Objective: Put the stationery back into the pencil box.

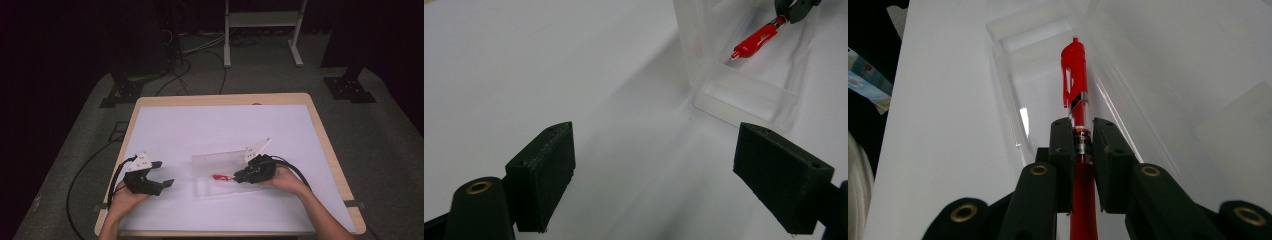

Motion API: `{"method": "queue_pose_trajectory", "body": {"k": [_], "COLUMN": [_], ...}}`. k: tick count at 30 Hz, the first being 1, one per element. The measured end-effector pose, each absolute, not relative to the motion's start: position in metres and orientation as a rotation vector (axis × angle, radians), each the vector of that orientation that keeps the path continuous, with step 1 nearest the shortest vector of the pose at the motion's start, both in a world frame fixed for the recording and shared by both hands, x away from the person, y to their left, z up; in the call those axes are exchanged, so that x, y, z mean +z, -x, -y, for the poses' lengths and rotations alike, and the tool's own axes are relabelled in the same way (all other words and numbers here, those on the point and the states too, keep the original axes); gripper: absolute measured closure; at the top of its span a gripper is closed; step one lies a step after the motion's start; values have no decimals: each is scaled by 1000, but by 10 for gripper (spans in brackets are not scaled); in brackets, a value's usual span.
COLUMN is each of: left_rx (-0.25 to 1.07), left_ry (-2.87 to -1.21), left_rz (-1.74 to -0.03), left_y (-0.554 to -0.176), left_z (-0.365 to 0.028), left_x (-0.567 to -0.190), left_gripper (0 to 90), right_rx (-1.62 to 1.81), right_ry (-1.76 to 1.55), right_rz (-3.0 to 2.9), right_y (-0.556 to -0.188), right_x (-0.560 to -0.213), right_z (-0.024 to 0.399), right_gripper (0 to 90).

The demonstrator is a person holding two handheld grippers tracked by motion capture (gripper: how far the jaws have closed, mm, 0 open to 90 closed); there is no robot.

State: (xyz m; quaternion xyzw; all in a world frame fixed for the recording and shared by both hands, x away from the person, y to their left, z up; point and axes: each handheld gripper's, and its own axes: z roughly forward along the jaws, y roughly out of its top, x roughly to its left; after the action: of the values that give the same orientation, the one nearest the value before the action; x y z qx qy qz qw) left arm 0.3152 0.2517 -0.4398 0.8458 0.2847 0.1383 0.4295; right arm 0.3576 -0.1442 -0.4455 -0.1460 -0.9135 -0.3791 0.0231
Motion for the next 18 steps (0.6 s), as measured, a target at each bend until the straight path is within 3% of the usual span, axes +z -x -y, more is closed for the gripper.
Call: {"method": "queue_pose_trajectory", "body": {"k": [18], "left_rx": [326], "left_ry": [-2109], "left_rz": [-714], "left_y": [-315], "left_z": [-252], "left_x": [-440], "left_gripper": [164], "right_rx": [-1109], "right_ry": [443], "right_rz": [2835], "right_y": [-360], "right_x": [-458], "right_z": [140], "right_gripper": [788]}}
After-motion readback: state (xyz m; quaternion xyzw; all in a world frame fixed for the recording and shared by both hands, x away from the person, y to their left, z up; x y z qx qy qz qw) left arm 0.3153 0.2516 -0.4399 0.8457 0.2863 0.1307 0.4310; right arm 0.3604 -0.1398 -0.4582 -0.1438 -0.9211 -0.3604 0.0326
